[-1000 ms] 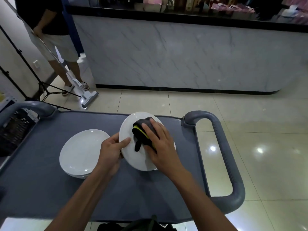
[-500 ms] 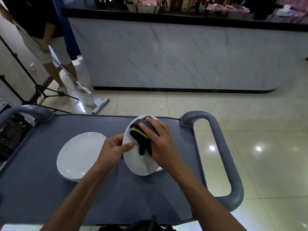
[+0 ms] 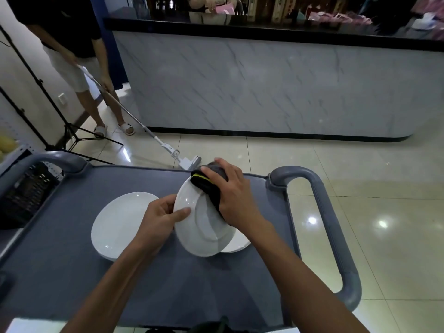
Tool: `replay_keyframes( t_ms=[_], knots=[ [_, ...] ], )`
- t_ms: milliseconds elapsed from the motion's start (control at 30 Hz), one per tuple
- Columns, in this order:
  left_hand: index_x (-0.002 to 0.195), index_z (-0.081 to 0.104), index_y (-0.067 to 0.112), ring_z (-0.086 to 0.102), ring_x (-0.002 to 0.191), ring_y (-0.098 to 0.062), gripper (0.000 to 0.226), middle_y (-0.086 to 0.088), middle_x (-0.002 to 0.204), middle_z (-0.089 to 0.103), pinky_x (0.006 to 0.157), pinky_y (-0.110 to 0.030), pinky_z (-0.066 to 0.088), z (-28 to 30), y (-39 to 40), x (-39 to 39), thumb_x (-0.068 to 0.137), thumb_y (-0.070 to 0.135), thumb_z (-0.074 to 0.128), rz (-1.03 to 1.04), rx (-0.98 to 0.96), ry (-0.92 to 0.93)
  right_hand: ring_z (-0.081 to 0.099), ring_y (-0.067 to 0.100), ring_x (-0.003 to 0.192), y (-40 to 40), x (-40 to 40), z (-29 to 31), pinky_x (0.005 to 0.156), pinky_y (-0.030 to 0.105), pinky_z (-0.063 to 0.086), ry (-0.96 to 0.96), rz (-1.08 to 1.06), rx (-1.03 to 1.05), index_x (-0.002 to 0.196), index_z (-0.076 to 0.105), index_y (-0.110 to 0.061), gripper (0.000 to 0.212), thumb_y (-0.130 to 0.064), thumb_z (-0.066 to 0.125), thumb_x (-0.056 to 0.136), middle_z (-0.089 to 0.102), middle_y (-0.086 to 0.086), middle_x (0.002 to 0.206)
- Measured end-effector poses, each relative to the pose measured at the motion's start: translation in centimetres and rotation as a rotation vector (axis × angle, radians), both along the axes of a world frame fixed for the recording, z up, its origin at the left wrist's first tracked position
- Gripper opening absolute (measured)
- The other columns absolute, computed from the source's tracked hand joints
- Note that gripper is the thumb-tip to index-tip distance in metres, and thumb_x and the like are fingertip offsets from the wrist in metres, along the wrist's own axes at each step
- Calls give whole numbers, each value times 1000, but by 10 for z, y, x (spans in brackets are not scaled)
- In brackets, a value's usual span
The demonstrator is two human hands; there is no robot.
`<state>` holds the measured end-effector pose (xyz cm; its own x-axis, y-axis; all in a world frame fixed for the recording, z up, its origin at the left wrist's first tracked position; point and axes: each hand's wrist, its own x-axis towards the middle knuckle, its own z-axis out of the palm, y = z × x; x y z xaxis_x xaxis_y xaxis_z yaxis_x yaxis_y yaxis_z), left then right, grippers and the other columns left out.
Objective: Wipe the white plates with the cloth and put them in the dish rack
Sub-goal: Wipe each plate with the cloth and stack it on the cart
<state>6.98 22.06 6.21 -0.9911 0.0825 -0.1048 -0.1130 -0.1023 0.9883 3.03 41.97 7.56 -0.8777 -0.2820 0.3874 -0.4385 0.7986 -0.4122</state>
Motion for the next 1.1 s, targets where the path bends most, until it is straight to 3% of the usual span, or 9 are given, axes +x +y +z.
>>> replay_keyframes(
  t_ms=[167,300,400,500,700,833,1100],
  knots=[
    [104,79,16,74,89,-27,28,-15,102,77,69,-31,59,2,-11,-2,83,1,68,46,72,17,38,26,131,12,-10,1,103,51,42,-67,-64,-90,145,46,-33,66,-4,47,86,40,-2,147],
    [101,80,18,74,82,-20,27,-12,97,77,62,-26,56,3,-15,-5,78,10,69,53,104,-5,43,24,127,18,-13,-1,107,45,40,-105,-86,-160,144,49,-29,62,-2,45,88,47,-4,142],
    [104,77,7,72,79,-20,28,-13,95,77,60,-26,56,-2,-18,-7,78,10,69,101,156,-57,40,20,136,22,-12,-4,114,40,34,-169,-94,-271,143,48,-25,58,1,47,91,46,-3,147],
    [111,71,0,71,81,-23,36,-15,97,76,62,-29,58,-5,-23,-10,77,10,69,162,213,-109,37,14,141,26,-9,-7,118,30,29,-190,-150,-388,141,51,-22,53,0,50,92,45,-2,150],
    [108,70,2,72,83,-21,21,-11,99,76,67,-31,60,-1,-26,-21,90,3,60,276,355,-180,33,13,143,22,-2,-16,120,34,28,-230,-110,-371,150,42,-23,58,-13,59,95,38,-3,154],
    [106,71,6,71,83,-19,19,-7,98,77,67,-28,59,1,-21,-26,94,3,57,335,393,-188,15,7,146,15,6,-23,111,10,10,-269,-76,-272,155,23,-35,83,-29,70,88,16,-13,162],
    [113,69,4,70,92,-23,22,-11,108,75,76,-33,60,6,-11,-32,93,1,59,463,434,-206,22,9,142,-3,22,-32,115,26,22,-174,-70,-320,152,26,-42,79,-20,69,89,15,-18,161]
  ],
)
